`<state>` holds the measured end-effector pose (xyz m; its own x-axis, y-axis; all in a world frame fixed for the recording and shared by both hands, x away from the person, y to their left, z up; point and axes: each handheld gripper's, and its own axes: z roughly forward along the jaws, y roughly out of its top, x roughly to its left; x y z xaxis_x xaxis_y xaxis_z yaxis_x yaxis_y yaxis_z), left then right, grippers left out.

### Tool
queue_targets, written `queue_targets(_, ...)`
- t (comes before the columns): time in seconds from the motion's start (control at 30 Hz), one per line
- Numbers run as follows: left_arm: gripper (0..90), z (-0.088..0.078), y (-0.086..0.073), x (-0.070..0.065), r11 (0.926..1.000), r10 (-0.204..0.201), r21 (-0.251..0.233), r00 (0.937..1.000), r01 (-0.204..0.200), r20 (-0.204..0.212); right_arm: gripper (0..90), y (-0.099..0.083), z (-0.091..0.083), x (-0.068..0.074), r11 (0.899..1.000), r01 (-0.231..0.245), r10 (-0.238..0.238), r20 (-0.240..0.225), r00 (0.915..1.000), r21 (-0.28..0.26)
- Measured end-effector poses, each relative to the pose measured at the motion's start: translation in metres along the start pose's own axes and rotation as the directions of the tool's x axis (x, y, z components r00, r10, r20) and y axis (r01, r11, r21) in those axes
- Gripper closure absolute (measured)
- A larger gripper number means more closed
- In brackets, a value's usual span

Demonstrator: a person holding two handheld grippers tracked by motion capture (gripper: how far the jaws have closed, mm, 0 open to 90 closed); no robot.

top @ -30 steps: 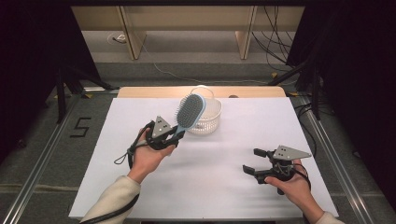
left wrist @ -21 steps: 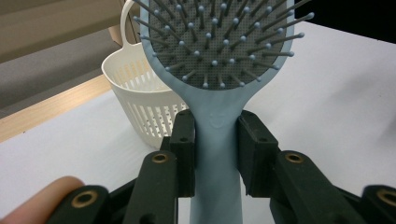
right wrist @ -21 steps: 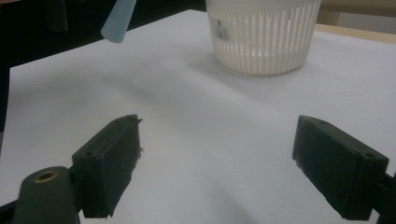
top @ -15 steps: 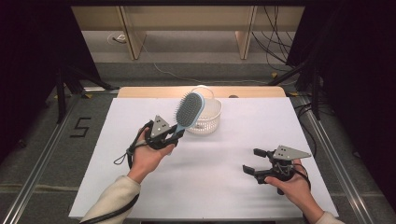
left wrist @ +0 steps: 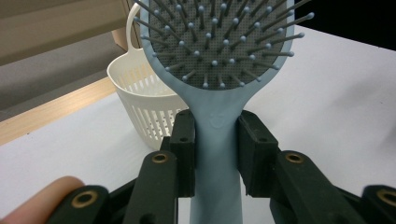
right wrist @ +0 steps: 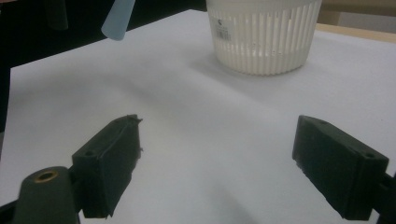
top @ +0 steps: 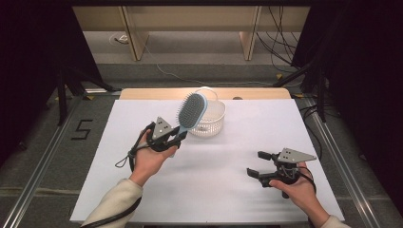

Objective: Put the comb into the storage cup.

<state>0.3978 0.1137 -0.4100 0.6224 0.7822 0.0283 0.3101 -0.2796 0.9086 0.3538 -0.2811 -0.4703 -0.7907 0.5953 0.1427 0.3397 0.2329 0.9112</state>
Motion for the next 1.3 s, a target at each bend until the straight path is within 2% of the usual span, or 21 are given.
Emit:
queue_targets(0.93,69.6,-0.0061,0.0032,0.0055,0.9978,-0.030,-0.060,0.9990,0.028,-0.032,16.2,0.0000,-0.0001,0.0000,1.000,0.003,-0.003,0.000,1.0000,0.002)
queue_targets(1.3,69.6,-0.0069,0.0023,0.0092,0.9966,-0.048,-0.068,0.9978,0.045,-0.046,16.2,0.0000,-0.0001,0.0000,1.000,0.002,-0.002,0.001,1.0000,0.002)
